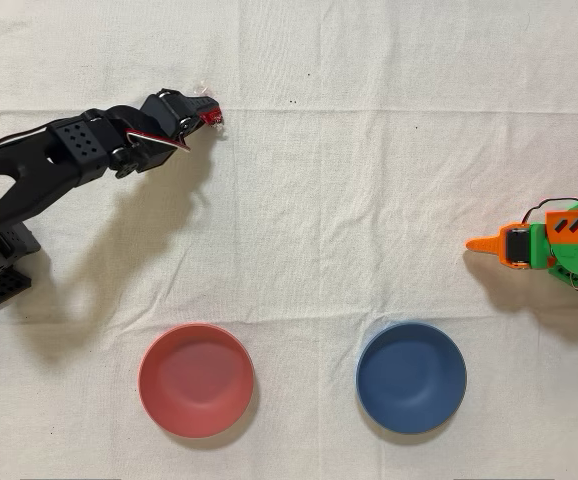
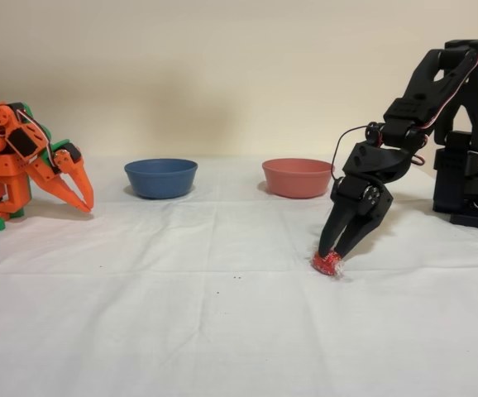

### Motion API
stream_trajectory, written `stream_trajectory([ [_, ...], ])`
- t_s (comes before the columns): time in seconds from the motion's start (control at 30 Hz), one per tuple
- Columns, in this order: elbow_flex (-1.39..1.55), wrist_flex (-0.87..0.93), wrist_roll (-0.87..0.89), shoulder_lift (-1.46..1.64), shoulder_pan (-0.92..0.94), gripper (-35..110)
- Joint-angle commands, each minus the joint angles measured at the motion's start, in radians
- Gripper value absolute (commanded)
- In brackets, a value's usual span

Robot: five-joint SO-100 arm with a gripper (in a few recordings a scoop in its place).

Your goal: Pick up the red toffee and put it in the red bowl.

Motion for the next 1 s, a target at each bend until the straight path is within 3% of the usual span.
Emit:
stream_trajectory([
  [0.0,0.041,0.021,-0.018,0.091,-0.021,9],
  [0.53,0.242,0.17,-0.044,0.495,0.031,8],
  [0.97,0.331,0.359,-0.161,0.834,0.241,8],
])
